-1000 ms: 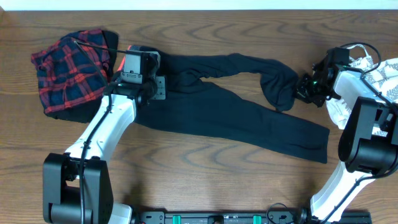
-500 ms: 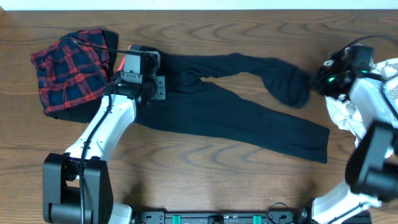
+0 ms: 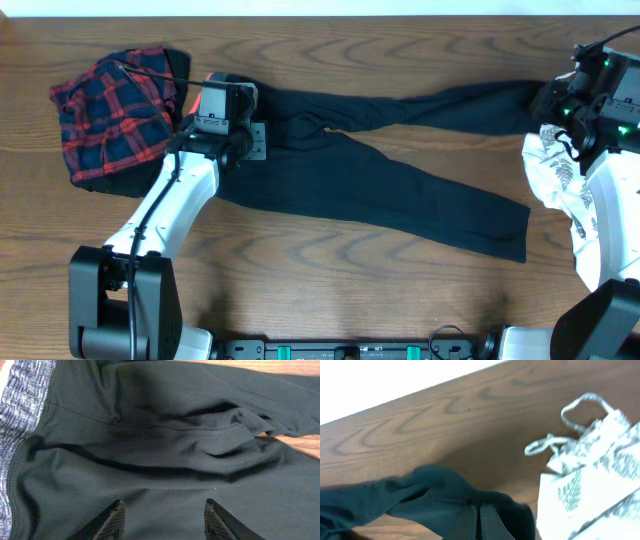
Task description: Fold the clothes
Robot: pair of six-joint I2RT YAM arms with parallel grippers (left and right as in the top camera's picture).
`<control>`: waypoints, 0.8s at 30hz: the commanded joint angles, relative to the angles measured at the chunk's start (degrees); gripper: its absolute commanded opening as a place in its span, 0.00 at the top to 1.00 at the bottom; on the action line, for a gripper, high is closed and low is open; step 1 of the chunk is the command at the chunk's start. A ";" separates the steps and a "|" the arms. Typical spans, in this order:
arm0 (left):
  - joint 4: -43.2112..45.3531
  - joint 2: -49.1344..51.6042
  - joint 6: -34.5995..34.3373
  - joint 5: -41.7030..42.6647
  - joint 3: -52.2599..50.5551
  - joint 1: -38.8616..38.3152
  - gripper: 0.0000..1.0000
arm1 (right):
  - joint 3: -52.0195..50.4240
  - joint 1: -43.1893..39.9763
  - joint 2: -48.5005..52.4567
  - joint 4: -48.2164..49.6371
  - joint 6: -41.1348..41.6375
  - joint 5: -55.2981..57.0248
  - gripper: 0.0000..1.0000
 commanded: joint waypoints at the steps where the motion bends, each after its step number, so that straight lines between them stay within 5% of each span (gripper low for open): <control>1: -0.20 -0.79 -0.26 -0.28 0.37 0.15 0.48 | 0.33 -0.11 -0.15 2.36 -6.62 1.27 0.99; 12: -0.20 -0.81 -0.26 -0.28 0.35 0.15 0.48 | 0.33 -0.09 -0.13 16.39 -20.37 8.22 0.99; 19: -0.15 -0.81 -0.26 -0.28 0.37 0.15 0.49 | 0.33 -0.09 -0.13 15.06 -36.04 4.00 0.99; 24: -0.17 -0.79 -0.28 -0.31 0.37 0.15 0.49 | 0.28 -0.11 0.09 14.80 -37.05 3.76 0.99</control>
